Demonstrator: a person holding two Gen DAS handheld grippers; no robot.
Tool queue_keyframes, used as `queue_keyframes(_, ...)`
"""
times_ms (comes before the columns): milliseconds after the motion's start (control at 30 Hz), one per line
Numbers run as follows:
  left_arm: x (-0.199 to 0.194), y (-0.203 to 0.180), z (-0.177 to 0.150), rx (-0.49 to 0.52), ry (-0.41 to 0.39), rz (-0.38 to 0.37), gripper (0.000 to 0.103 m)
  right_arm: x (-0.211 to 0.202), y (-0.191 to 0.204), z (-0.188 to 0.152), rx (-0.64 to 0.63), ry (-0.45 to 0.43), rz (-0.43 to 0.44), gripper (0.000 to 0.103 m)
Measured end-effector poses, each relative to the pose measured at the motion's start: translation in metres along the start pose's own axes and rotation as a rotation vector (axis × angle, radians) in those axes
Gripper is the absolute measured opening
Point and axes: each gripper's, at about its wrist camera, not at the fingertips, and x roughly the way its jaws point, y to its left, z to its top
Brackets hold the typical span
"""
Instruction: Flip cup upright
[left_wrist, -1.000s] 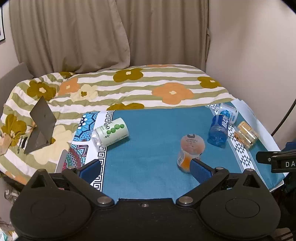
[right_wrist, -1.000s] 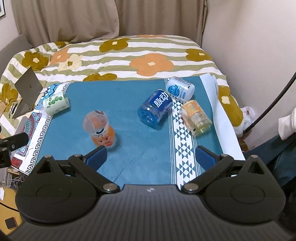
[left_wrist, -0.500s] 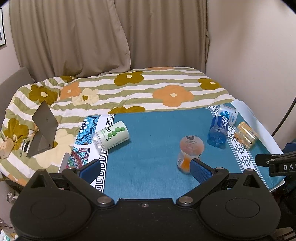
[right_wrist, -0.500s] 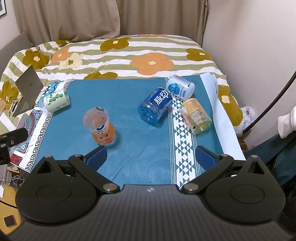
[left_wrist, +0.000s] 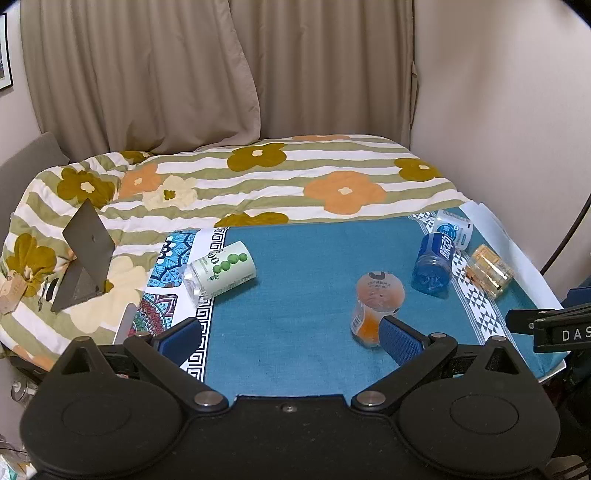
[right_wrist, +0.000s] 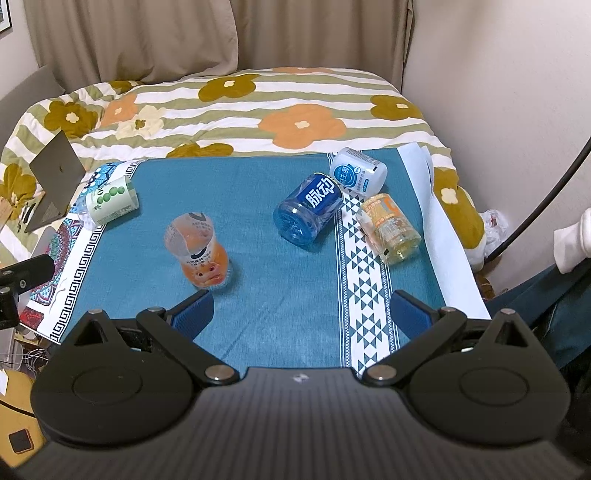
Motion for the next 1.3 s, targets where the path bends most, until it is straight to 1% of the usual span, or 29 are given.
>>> queue_keyframes(833, 0.007, 0.002, 0.006, 0.000, -0.005, 0.002, 0.103, 0.002, -0.002, 0.000, 0.005, 0.001, -0.008, 0.103)
queue_keyframes(1033, 0.008, 0.003, 0.007, -0.014, -0.007, -0.012, 0.103, 0.003, -0.004, 0.000, 0.003, 0.001, -0.014, 0.103)
queue_keyframes(1300, 0.013, 0.004, 0.009, -0.021, -0.008, -0.005, 0.103, 0.005, -0.005, 0.002, 0.003, 0.003, -0.013, 0.103)
